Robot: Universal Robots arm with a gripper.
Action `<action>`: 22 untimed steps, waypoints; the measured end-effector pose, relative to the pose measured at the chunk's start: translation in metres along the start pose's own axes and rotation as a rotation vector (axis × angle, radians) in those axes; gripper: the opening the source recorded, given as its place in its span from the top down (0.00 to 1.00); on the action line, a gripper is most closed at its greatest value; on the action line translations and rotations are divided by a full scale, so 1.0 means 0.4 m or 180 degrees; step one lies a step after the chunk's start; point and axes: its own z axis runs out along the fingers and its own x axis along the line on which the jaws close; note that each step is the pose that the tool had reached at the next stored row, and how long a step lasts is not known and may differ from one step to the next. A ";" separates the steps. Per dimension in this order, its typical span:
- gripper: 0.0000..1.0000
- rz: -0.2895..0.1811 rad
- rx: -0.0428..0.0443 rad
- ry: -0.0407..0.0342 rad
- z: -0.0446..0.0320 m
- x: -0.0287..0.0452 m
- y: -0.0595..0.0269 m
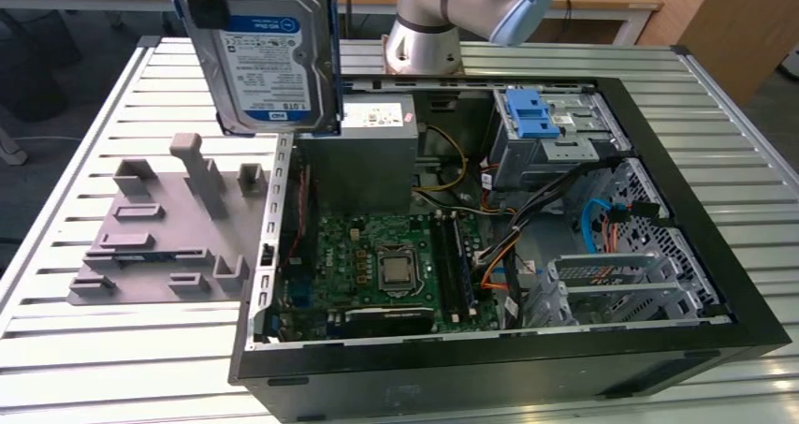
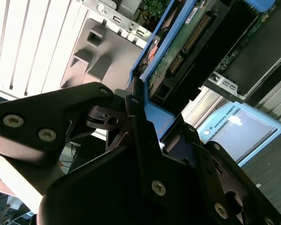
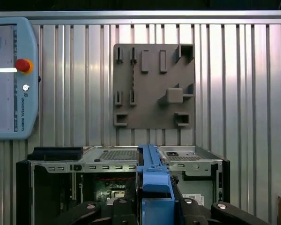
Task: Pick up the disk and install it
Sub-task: 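Pick up the disk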
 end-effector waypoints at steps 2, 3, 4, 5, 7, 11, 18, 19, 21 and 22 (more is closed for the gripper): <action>0.64 0.0000 0.0000 0.0000 0.000 0.001 -0.008; 0.64 0.0000 0.0000 0.0000 0.000 0.001 -0.012; 0.64 0.0000 0.0000 0.0000 0.000 0.001 -0.015; 0.64 0.0000 0.0000 0.0000 0.000 0.001 -0.017; 0.64 0.0000 0.0000 0.0000 0.000 0.001 -0.023; 0.64 0.0000 0.0000 0.0000 0.000 0.001 -0.035; 0.64 0.0000 0.0000 0.0002 0.000 0.001 -0.056; 0.64 0.0000 0.0000 0.0003 0.000 0.001 -0.058; 0.64 0.0000 0.0000 0.0003 0.000 0.002 -0.061; 0.64 0.0000 0.0000 0.0004 0.000 0.003 -0.063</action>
